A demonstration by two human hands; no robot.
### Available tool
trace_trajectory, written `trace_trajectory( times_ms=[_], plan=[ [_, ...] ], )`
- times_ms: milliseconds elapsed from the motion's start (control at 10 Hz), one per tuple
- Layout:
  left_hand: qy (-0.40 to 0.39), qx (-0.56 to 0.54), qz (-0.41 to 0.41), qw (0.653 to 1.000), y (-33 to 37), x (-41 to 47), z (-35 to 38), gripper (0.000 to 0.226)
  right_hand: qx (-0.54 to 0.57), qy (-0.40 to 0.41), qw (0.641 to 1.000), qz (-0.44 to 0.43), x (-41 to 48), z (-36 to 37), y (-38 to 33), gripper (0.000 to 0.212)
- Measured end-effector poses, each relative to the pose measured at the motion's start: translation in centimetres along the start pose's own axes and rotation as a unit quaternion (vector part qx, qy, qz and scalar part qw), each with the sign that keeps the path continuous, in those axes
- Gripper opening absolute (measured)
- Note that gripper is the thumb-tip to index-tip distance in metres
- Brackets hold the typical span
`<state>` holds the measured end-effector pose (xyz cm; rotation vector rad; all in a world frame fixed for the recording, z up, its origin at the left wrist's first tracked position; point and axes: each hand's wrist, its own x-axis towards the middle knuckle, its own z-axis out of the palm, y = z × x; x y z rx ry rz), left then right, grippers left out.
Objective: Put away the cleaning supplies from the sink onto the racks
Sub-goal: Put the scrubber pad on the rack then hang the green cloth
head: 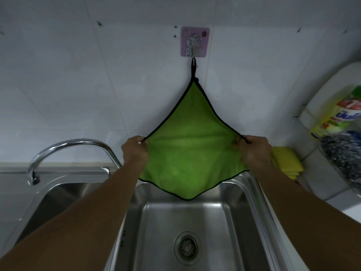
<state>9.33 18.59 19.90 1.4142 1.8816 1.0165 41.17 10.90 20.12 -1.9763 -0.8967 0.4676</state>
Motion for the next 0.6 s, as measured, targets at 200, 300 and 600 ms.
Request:
trace_trajectory(
  times_ms=[200,300,600],
  plan=[
    [0.027,0.007,0.054,0.998,0.5,-0.5,-0.1,0.022,0.050,-0.004,0.999,0.011,-0.3,0.1,0.5,0.021],
    [0.030,0.019,0.091,0.995,0.3,-0.6,-0.2,0.022,-0.012,0.015,1.000,-0.019,-0.4,0.3,1.4,0.033],
    [-0.045,0.062,0.055,0.996,-0.1,-1.5,-0.3,0.031,0.023,0.010,0.999,-0.034,-2.4,0.8,2.3,0.025]
  ],
)
